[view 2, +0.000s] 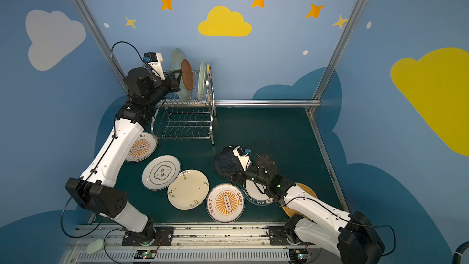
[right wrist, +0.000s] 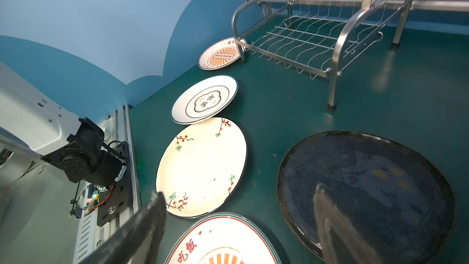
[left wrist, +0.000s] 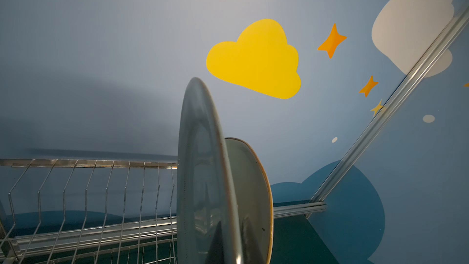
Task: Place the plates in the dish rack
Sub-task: 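Carry the pale green plate upright with the left gripper to the rack, then lower the pale green plate into the top rack slots beside the sunflower plate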
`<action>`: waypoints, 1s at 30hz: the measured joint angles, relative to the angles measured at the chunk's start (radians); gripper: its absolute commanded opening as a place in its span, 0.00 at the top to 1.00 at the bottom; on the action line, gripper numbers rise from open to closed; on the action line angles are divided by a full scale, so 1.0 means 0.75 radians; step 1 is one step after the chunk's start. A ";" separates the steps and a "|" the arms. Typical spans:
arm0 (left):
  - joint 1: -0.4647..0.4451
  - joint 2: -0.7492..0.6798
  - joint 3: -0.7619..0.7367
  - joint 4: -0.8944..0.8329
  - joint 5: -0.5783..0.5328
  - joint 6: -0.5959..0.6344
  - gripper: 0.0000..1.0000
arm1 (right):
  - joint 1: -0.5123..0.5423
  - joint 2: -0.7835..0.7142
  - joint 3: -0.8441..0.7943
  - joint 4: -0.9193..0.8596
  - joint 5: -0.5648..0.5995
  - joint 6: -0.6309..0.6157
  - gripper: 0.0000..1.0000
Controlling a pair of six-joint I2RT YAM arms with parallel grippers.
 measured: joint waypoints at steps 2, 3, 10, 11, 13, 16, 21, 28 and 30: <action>0.001 0.016 0.022 0.007 0.013 0.003 0.96 | 0.008 -0.044 0.001 -0.028 0.023 -0.002 0.11; 0.001 0.028 0.040 0.010 0.021 0.005 0.96 | 0.011 -0.072 0.002 -0.046 0.039 -0.001 0.11; -0.001 0.077 0.059 0.030 0.047 0.019 0.96 | 0.019 -0.198 0.011 -0.129 0.098 0.010 0.11; -0.001 0.089 0.059 0.030 0.046 0.021 0.96 | 0.020 -0.207 0.012 -0.134 0.102 0.011 0.11; -0.001 0.108 0.059 0.030 0.042 0.030 0.96 | 0.025 -0.213 0.015 -0.146 0.104 0.016 0.11; -0.001 0.137 0.059 0.029 0.040 0.043 0.96 | 0.031 -0.215 0.016 -0.167 0.104 0.030 0.11; -0.004 0.156 0.059 0.024 0.034 0.061 0.96 | 0.040 -0.216 0.016 -0.189 0.104 0.038 0.11; -0.037 0.156 0.059 0.024 -0.003 0.148 0.96 | 0.043 -0.223 0.016 -0.203 0.106 0.047 0.11; -0.048 0.156 0.059 0.023 -0.019 0.178 0.96 | 0.044 -0.227 0.016 -0.209 0.107 0.052 0.11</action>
